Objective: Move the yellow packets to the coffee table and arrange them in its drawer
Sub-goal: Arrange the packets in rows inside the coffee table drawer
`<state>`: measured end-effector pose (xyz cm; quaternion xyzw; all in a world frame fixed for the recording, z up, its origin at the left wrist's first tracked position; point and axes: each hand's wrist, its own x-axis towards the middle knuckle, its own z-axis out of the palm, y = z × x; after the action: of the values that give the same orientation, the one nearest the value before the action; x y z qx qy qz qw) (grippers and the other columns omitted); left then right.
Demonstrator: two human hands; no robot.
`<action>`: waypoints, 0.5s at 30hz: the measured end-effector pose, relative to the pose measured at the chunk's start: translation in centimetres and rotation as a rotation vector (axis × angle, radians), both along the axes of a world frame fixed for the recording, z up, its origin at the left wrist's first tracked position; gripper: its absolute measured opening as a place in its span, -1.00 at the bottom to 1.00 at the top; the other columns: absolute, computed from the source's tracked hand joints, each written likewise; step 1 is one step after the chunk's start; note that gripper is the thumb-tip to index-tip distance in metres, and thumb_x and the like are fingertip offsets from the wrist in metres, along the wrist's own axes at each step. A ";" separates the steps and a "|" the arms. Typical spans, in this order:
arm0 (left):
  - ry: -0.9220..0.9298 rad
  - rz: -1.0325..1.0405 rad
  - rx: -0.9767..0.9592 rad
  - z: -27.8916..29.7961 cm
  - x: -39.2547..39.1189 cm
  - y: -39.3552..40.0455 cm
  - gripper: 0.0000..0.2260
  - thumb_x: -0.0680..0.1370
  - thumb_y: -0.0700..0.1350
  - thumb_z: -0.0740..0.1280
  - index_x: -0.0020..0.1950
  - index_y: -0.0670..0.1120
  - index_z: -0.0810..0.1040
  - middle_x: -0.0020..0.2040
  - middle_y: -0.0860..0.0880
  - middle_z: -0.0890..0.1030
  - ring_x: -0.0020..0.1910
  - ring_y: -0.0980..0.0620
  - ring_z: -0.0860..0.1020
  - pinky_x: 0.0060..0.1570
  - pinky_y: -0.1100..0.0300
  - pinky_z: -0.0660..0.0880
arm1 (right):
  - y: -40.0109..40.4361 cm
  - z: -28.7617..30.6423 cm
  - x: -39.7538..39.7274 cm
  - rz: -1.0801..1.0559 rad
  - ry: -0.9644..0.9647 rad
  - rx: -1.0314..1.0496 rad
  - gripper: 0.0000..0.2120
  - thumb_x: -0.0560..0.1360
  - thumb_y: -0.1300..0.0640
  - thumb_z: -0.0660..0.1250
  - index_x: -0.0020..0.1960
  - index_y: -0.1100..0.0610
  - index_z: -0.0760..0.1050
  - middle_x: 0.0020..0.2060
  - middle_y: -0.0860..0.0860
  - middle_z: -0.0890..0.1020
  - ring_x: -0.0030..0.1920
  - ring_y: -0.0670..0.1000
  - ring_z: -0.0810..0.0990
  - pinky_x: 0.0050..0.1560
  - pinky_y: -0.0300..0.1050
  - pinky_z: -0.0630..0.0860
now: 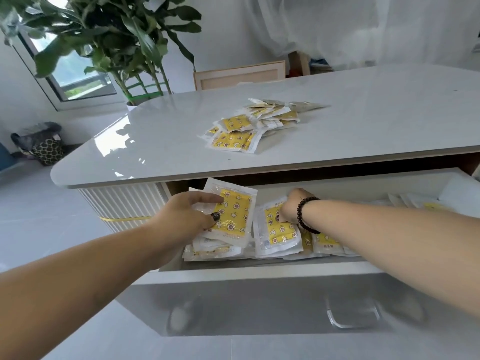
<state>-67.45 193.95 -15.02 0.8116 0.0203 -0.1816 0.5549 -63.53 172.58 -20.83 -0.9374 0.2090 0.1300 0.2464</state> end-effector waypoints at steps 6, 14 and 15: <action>0.000 0.044 -0.049 0.2 -0.2 0.7 -0.61 0.52 -0.45 0.28 0.23 -0.05 0.54 0.25 -0.12 0.53 -0.01 -0.16 0.67 0.04 -0.09 0.61 | 0.0 -0.8 0.0 -0.020 -0.056 -0.092 -0.48 0.46 0.12 0.42 0.31 0.29 0.34 0.10 0.12 0.54 0.08 0.08 0.56 -0.13 -0.20 0.44; -0.070 0.069 -0.194 3.7 -2.2 0.9 -0.24 0.50 -0.47 0.28 0.55 0.08 0.13 -0.04 0.04 0.53 -0.01 -0.15 0.64 0.07 -0.11 0.57 | 1.2 2.8 -1.9 0.046 -0.312 0.061 -0.66 0.59 -0.01 0.18 -0.26 0.19 0.40 -0.36 0.04 0.48 -0.40 -0.01 0.42 -0.42 -0.20 0.36; -0.077 0.076 -0.209 4.3 -2.5 1.0 -0.20 0.50 -0.47 0.29 0.57 0.10 0.05 -0.07 0.08 0.50 -0.02 -0.13 0.63 0.07 -0.11 0.57 | 1.8 3.9 -2.6 0.039 -0.330 0.266 -0.63 0.61 -0.02 0.15 -0.25 0.20 0.45 -0.36 0.05 0.51 -0.40 0.00 0.46 -0.41 -0.20 0.40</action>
<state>-69.95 194.91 -10.71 0.7545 0.0104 -0.1303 0.6431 -66.16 174.38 -16.96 -0.9090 0.1286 0.0058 0.3963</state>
